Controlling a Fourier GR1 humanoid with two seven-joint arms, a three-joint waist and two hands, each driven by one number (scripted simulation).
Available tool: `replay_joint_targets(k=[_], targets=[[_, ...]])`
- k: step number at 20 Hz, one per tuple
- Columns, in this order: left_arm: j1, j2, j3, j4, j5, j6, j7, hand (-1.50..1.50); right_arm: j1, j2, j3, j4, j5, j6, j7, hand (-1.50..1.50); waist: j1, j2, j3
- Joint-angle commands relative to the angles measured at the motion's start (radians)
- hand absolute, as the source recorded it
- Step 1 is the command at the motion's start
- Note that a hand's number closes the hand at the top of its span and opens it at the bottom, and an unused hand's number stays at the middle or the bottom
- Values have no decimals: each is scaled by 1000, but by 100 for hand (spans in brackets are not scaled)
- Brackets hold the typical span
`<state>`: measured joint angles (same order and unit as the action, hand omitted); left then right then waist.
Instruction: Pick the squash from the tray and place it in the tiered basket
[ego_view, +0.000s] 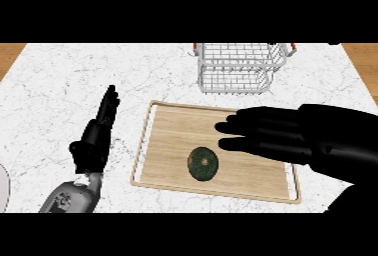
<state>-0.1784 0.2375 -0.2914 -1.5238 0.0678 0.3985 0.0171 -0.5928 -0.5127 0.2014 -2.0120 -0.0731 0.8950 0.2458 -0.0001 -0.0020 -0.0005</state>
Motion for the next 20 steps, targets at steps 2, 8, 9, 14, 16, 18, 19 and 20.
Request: replay_joint_targets(k=[2, 8, 9, 14, 16, 18, 19, 20], targets=[[9, 15, 22, -69, -9, -29, 65, 0, -12, 88, 112, -45, 98, -7, 111, -150, 6, 0, 0], [44, -12, 50, -5, -24, -51, -36, 0, 30, 40, 101, -125, 47, 75, 232, -150, -1, 0, 0], [-9, -23, 56, 19, -31, -50, 0, 0, 9, 62, 135, -100, 58, 74, 263, -150, -1, 0, 0], [-3, -67, 18, -20, -103, -15, 54, 0, 23, 45, 85, -103, 90, 137, 227, -150, 0, 0, 0], [11, -67, 37, -10, -73, -54, 33, 0, 119, 45, 127, -119, 286, 108, 93, -150, 2, 2, 1], [13, -26, 83, -55, -37, -97, 42, 0, -10, 97, 156, -14, 311, 103, 123, -150, 10, 3, 0], [42, -59, 45, -65, -92, -51, 51, 0, 129, 34, 132, -125, 349, 116, 33, -150, 3, 2, 1], [11, -66, 53, -38, -101, -56, 50, 0, 7, 112, 150, -54, 333, 109, 131, -150, 5, 2, 0]])
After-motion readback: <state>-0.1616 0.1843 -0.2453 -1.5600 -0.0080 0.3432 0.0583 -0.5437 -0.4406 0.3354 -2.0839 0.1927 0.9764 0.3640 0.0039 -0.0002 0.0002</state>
